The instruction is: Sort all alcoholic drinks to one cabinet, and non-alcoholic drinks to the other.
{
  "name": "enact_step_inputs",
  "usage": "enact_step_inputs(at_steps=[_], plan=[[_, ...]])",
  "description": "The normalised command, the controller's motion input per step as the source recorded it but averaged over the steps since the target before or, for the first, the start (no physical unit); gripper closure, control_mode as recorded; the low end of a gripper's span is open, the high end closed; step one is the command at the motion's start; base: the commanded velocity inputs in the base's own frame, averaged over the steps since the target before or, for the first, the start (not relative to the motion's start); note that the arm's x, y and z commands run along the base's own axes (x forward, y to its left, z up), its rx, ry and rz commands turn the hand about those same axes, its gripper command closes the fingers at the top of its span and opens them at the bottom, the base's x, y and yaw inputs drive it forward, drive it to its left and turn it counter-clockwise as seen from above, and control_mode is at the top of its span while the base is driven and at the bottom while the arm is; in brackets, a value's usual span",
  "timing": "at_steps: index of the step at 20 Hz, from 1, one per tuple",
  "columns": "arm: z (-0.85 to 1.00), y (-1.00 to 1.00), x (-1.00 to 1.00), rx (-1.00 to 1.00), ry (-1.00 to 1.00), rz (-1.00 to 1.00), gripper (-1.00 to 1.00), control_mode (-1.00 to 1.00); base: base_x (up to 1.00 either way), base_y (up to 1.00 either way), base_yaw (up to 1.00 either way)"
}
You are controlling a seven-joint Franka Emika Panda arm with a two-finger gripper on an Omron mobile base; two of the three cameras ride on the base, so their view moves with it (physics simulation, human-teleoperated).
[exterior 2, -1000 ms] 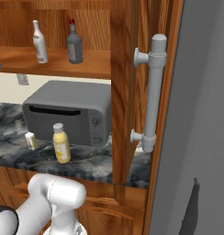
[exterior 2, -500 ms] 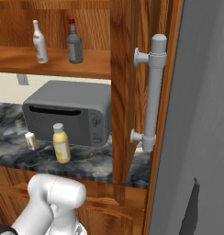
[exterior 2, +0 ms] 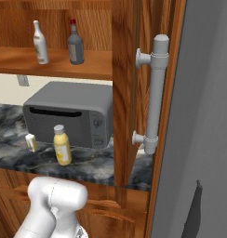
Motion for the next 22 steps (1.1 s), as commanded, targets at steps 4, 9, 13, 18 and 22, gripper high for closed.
enact_step_inputs(at_steps=[4, 9, 13, 18, 22], plan=[[-0.30, -0.36, -0.23, 0.01, 0.05, 0.00, -1.00, -1.00, 0.00, 0.00, 0.00], [-0.34, -0.25, -0.10, 0.00, 0.08, 0.00, -1.00, -1.00, 0.00, 0.00, 0.00], [-0.39, -0.12, 0.00, 0.00, 0.12, 0.00, -1.00, -1.00, 0.00, 0.00, 0.00], [-0.43, -0.05, 0.00, 0.00, 0.11, 0.01, -1.00, -1.00, 0.00, 0.00, 0.00], [-0.42, -0.03, 0.02, 0.00, 0.09, 0.02, -1.00, -1.00, 0.00, 0.00, 0.00]])
